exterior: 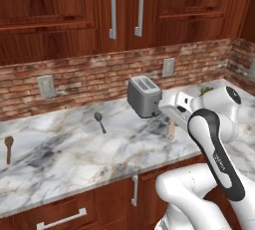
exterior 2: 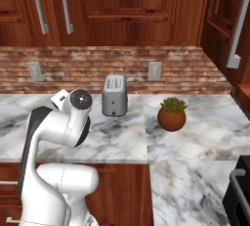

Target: Organize the utensils by type. Pick up the wooden spoons from the counter and place them in the open cabinet. Then pick up the metallic utensils from the counter and place them in the open drawer.

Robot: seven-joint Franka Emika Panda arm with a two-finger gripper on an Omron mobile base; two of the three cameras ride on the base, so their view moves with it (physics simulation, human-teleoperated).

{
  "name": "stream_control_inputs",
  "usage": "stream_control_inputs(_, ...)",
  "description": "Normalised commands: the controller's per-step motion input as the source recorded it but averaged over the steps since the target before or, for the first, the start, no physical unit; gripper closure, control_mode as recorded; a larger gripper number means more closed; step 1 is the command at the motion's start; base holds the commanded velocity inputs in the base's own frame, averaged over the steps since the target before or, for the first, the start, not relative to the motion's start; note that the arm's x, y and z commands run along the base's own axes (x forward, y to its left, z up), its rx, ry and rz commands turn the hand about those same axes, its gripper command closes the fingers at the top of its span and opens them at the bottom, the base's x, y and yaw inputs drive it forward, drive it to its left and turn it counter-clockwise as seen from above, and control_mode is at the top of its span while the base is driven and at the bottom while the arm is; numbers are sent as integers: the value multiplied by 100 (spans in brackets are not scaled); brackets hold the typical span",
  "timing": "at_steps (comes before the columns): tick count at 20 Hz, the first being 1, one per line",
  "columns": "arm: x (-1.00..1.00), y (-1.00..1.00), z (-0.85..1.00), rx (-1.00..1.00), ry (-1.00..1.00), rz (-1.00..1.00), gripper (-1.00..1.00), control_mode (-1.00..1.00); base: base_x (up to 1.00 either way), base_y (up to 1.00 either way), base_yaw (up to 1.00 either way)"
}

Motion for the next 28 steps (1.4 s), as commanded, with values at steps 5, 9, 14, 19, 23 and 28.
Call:
stream_control_inputs(5,0,0,0,0,0,0,100,100,-60,0,28)
stream_control_inputs(9,0,0,0,0,0,0,100,100,-19,20,45)
stream_control_inputs(14,0,0,0,0,0,0,100,100,-1,62,50)
stream_control_inputs(19,0,0,0,0,0,0,100,100,0,64,54)
stream_control_inputs(23,0,0,0,0,0,0,100,100,0,69,54)
stream_control_inputs(28,0,0,0,0,0,0,100,100,0,73,56)
